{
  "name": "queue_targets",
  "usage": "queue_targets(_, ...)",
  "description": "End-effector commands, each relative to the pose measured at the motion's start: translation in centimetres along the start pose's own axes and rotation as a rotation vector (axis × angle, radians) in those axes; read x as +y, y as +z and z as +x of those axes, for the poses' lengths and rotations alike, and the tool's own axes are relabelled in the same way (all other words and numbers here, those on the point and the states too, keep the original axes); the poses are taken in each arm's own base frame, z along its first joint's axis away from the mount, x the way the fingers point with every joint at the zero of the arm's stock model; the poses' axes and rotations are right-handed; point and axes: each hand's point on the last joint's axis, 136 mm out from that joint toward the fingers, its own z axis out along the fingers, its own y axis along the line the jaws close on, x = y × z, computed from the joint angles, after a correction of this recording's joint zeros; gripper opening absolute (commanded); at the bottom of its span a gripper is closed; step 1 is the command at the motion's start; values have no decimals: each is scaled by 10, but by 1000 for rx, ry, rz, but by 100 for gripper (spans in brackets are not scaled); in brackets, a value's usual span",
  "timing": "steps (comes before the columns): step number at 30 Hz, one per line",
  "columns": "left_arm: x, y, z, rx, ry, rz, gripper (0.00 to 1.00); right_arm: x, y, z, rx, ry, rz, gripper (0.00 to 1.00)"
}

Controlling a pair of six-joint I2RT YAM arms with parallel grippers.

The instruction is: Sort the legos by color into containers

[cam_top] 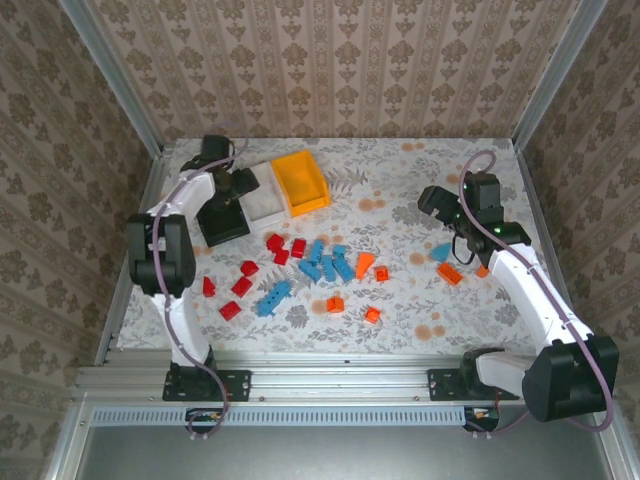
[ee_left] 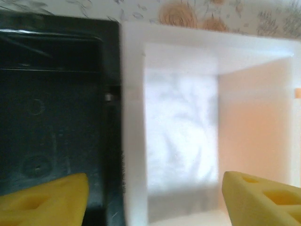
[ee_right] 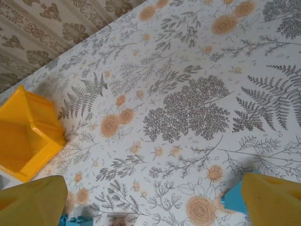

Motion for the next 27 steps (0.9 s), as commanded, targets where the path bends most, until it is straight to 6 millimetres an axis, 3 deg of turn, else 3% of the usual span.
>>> queue_targets(1, 3, 8, 13, 63, 43, -73, 74, -3, 4, 18, 62, -31, 5, 95)
queue_targets(9, -46, 29, 21, 82, 276, -78, 53, -9, 9, 26, 89, -47, 29, 91)
queue_targets(16, -90, 41, 31, 57, 440, -62, 45, -15, 8, 27, 86, -56, 54, 91)
queue_targets(24, -133, 46, 56, 30, 621, -1, 33, -20, 6, 29, 86, -60, 77, 92)
queue_targets(25, -146, 45, 71, 34, 670, 14, 33, -20, 6, 29, 84, -61, 79, 91)
queue_targets(27, -151, 45, 77, 25, 702, 11, 31, -21, 5, 29, 84, -59, 80, 91)
